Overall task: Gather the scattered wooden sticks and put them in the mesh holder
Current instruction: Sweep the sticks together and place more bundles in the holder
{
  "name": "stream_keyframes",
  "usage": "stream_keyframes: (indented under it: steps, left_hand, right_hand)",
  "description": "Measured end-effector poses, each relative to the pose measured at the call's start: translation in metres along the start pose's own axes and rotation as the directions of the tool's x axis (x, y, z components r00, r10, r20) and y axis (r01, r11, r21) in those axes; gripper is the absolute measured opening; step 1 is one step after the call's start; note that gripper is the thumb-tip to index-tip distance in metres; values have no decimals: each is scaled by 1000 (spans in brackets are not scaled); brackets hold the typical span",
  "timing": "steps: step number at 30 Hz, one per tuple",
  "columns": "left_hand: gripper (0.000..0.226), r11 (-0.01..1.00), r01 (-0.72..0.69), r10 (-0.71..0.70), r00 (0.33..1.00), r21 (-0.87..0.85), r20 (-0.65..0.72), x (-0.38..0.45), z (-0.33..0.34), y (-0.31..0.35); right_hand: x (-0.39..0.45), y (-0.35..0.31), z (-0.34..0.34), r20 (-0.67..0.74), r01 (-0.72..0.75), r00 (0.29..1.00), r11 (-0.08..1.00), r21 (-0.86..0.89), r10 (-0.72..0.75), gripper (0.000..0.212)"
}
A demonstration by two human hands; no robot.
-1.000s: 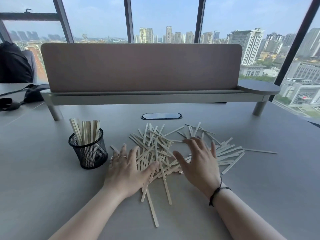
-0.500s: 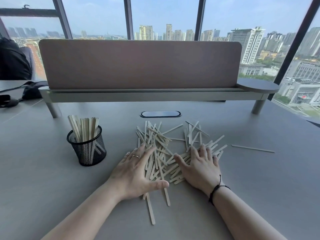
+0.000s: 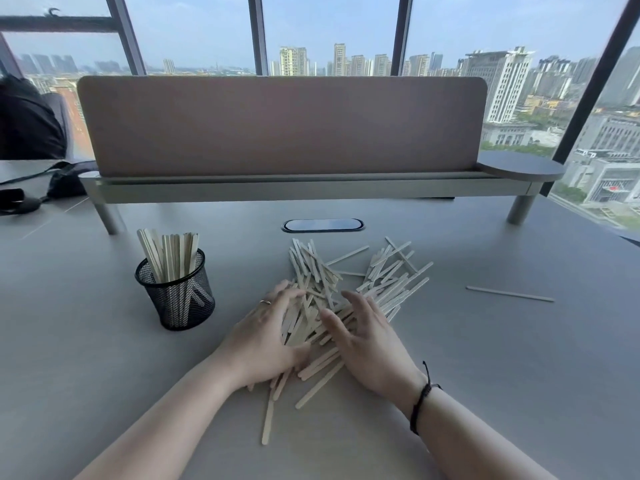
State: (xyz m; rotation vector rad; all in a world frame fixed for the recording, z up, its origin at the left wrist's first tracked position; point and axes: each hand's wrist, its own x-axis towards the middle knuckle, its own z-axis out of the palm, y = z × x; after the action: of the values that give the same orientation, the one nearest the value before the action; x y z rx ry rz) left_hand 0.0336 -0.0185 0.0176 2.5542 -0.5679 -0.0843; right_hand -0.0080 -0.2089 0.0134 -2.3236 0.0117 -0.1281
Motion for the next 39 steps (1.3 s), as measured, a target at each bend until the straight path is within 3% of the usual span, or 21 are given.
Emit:
stream_keyframes:
  steps: [3,7,11,14,19,26,39]
  left_hand:
    - [79,998,48,-46,998,44,-37,1,-4,-5]
    - [113,942,225,-221,974,250,-42,0,-4,-3]
    - [83,924,195,-163,979,329,-124,0,-7,3]
    - [60,931,121,-86,990,343,-113,-2,-7,5]
    - [44,911,37,-4,997,411,-79,-1,1,9]
    - [47,864,-59,90,995,500,-39,0,7,12]
    - [51,823,29,6,998,568,-59,5,14,27]
  right_hand:
    - [6,12,-10,28,157,988,965,-210,-155,72]
    - [8,19,-15,192,235,966,898,-373,-173,84]
    - [6,17,-7,252,279,951,839,-466,-177,94]
    - [6,17,-7,248,270,954,832,-484,-166,98]
    - [6,15,-7,217,279,957,826,-490,-195,101]
    - [6,17,-5,172,295,955,812,-504,-240,98]
    - [4,16,-5,118,273,962,843,-464,-246,93]
